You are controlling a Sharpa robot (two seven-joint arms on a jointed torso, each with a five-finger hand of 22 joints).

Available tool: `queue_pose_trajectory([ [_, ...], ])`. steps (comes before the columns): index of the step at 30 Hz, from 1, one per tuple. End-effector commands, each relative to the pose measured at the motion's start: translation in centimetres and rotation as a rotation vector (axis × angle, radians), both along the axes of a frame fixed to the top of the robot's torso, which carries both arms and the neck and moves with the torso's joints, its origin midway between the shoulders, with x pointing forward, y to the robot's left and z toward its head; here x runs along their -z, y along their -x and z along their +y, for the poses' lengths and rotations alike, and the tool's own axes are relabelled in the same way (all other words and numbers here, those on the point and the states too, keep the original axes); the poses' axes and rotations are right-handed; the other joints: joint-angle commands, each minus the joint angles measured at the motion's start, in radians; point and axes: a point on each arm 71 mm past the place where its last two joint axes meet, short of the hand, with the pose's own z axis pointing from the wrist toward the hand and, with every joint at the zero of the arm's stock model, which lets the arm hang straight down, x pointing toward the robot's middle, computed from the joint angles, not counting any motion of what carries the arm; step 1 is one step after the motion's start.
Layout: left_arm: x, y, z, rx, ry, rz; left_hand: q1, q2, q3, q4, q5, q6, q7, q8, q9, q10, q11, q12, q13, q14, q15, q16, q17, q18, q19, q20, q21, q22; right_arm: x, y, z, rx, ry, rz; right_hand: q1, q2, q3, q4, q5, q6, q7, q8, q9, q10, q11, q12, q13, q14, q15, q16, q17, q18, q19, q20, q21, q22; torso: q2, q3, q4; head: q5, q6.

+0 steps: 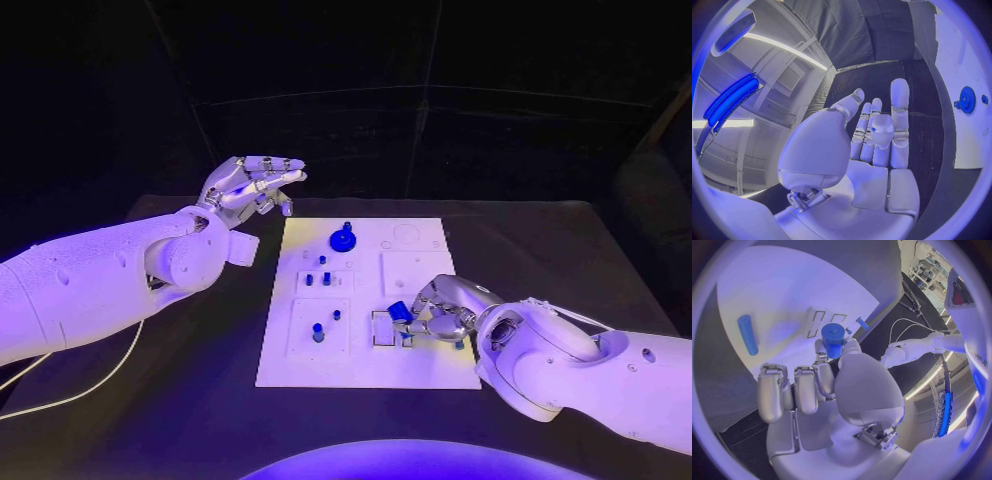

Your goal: Assemble the parts on the task board

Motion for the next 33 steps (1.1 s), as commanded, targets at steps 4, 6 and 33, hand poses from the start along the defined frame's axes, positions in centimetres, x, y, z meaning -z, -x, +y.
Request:
queue_pose_trajectory([
  [4, -0.1, 0.0, -0.1, 0.012, 0.011, -0.001, -0.002, 0.004, -0.004, -0.001, 0.001, 0.007, 0.002, 0.004, -0.001, 0.006, -0.002, 0.005, -0.001, -0.007, 0.002, -0.003, 0.000, 0.014, 0.000, -0.004, -0.004, -0.002, 0.7, -0.1, 1.1, -0.018, 0.007, 0.080, -0.029, 0.010, -0.017, 0.001, -0.012, 0.039, -0.025, -0.003, 0.039, 0.014, -0.002, 0.005, 0.005, 0.063, -0.011, 0.005, 0.021, -0.018, 0.048, -0.007, 0.005, 0.197, 0.000, -0.0008, -0.0001, 0.000, -0.002],
  [6, -0.1, 0.0, -0.1, 0.011, 0.011, -0.002, -0.002, 0.004, -0.004, -0.001, 0.001, 0.007, 0.002, 0.004, -0.001, 0.006, -0.002, 0.005, -0.001, -0.007, 0.002, -0.003, 0.000, 0.014, 0.000, -0.004, -0.004, -0.002, 0.8, -0.2, 1.1, -0.012, 0.010, 0.082, -0.034, 0.012, -0.021, 0.001, -0.016, 0.041, -0.026, -0.004, 0.042, 0.015, -0.003, 0.005, 0.006, 0.063, -0.012, 0.005, 0.022, -0.018, 0.048, -0.007, 0.005, 0.197, 0.000, -0.0006, -0.0009, 0.001, -0.002],
  [33, -0.2, 0.1, 0.0, 0.011, 0.011, 0.000, -0.003, 0.005, -0.004, 0.000, 0.001, 0.006, 0.003, 0.004, -0.002, 0.005, -0.001, 0.005, -0.001, -0.007, 0.002, -0.003, -0.001, 0.014, 0.001, -0.004, -0.005, -0.002, 1.3, -1.4, 1.9, 0.014, 0.026, 0.062, -0.230, 0.003, -0.119, 0.004, -0.405, 0.043, -0.027, -0.030, 0.095, 0.004, -0.002, -0.054, -0.021, 0.060, -0.013, -0.006, 0.008, -0.015, 0.041, -0.009, -0.003, 0.188, 0.000, -0.0003, -0.0012, 0.004, -0.006],
])
